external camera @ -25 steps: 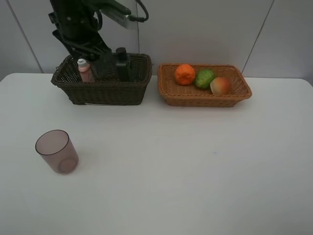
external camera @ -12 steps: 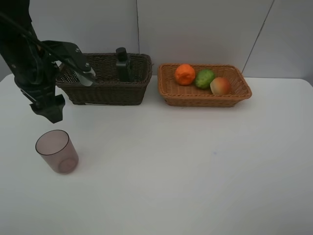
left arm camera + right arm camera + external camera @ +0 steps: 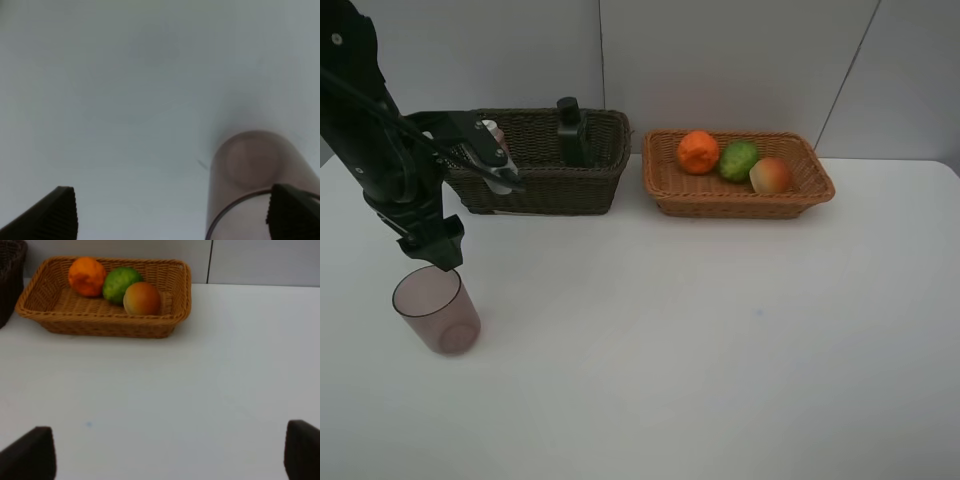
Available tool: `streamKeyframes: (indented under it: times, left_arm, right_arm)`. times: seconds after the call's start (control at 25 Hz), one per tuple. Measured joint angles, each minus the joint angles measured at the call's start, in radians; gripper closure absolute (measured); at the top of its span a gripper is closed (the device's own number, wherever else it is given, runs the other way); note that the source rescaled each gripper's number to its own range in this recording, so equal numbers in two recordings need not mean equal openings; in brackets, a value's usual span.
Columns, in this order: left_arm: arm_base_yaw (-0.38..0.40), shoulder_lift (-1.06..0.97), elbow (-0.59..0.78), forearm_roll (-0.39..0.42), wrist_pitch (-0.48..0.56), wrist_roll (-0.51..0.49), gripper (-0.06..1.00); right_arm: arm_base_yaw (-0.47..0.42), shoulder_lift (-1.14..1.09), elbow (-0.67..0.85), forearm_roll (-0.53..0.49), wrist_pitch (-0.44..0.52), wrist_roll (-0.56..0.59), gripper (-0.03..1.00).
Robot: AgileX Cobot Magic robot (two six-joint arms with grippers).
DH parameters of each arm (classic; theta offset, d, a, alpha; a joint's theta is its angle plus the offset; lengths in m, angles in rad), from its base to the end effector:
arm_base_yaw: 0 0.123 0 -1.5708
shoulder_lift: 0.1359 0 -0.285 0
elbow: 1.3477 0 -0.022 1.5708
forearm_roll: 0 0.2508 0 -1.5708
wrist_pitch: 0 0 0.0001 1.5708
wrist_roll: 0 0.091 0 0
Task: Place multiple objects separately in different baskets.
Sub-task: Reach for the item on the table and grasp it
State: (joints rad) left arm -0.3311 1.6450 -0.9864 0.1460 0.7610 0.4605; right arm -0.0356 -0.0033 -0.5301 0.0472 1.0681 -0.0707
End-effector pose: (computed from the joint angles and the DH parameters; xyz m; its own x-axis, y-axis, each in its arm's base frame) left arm 0.2905 -0.0902 0.1967 -0.6130 0.7754 -0.1514 0.7462 0.6312 0.2117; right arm -0.0092 0.0041 0.2850 -0.4314 -0.0326 -0.9016 -0.0224 0.9994 -0.0254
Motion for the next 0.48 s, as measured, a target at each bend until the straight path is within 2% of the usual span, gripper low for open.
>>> streamKeyframes:
  times: [0.2,0.48]
  left_arm:
    - [0.006,-0.009,0.061,-0.041,-0.06,0.0,-0.03]
    - [0.011,-0.006,0.094,-0.039,-0.081,0.002,-0.03]
  right_arm:
    - [0.0,0.0,0.0,0.0,0.0,0.0,-0.03]
    - [0.0,0.0,0.0,0.0,0.0,0.0,-0.03]
